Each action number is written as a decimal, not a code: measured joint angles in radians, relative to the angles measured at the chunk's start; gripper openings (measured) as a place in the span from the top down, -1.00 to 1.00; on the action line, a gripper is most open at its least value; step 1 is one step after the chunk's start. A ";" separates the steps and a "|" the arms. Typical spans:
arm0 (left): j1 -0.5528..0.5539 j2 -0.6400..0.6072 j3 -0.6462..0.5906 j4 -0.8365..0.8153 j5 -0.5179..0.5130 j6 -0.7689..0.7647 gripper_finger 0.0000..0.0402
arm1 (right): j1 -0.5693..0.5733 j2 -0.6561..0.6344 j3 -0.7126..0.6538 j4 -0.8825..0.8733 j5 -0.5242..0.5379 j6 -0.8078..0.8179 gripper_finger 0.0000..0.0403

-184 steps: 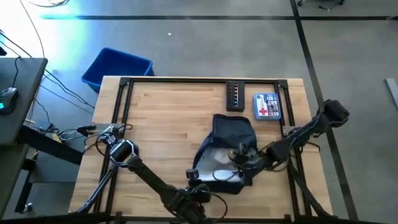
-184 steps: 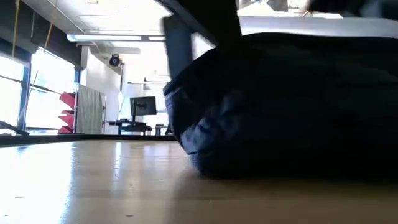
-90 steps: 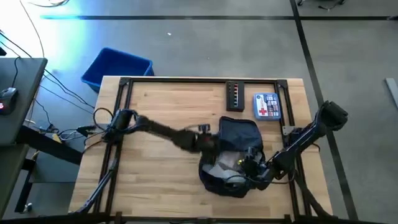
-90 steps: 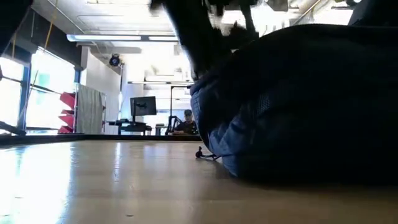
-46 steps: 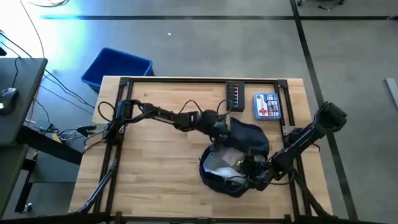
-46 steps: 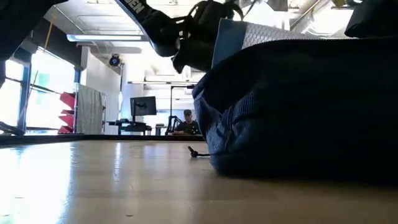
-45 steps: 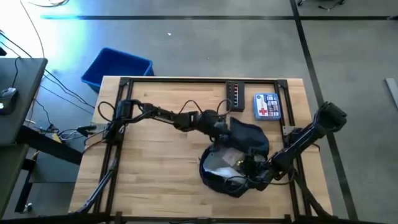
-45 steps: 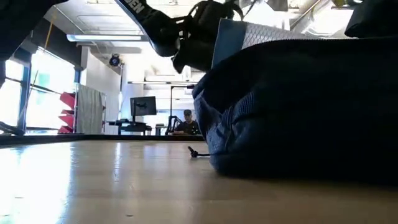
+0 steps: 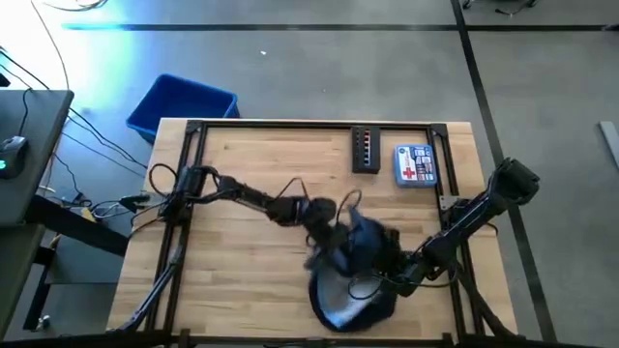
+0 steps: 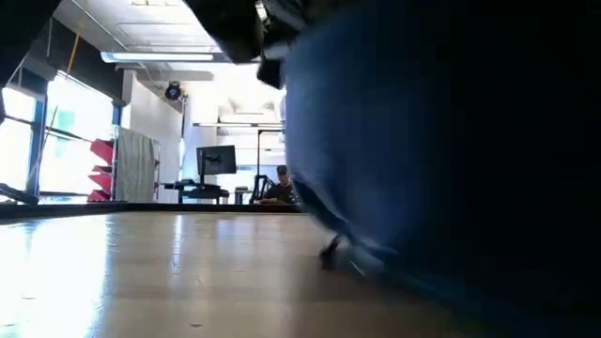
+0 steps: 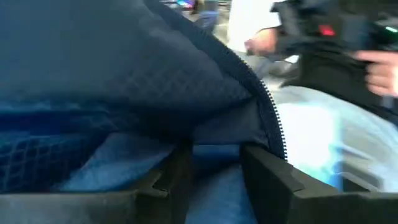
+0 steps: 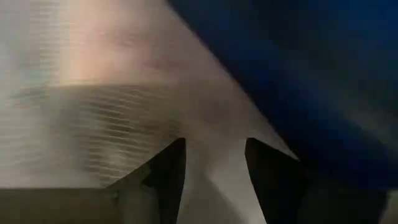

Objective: Unpack backpack
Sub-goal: Put the white zip bag into the backpack

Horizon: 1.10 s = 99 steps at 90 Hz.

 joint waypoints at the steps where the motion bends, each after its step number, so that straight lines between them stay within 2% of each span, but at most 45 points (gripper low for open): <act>1: -0.005 -0.005 0.000 -0.004 0.001 0.003 0.42 | 0.000 0.000 0.000 -0.002 0.000 -0.003 0.23; 9: -0.037 -0.052 0.002 -0.039 -0.019 0.037 0.42 | -0.002 0.000 0.000 -0.025 0.009 -0.014 0.23; 18: -0.068 -0.106 0.002 -0.142 -0.101 0.093 0.42 | -0.020 0.000 0.000 -0.035 0.042 -0.024 0.23; 32: -0.112 -0.185 0.002 -0.306 -0.315 0.203 0.42 | -0.062 0.000 0.001 -0.024 0.067 -0.025 0.23; 42: -0.129 -0.203 0.002 -0.351 -0.427 0.216 0.42 | -0.074 -0.009 0.046 -0.106 0.096 -0.025 0.23; 59: -0.132 -0.201 0.002 -0.373 -0.452 0.209 0.42 | -0.041 -0.018 0.193 -0.324 0.157 -0.022 0.23; 70: -0.132 -0.199 0.001 -0.402 -0.481 0.205 0.42 | -0.006 -0.019 0.264 -0.412 0.126 -0.016 0.23; 90: -0.132 -0.199 0.001 -0.418 -0.483 0.189 0.42 | 0.089 -0.019 0.408 -0.747 0.143 0.208 0.23; 99: -0.132 -0.199 0.001 -0.416 -0.483 0.188 0.42 | 0.148 -0.020 0.453 -0.786 0.124 0.251 0.23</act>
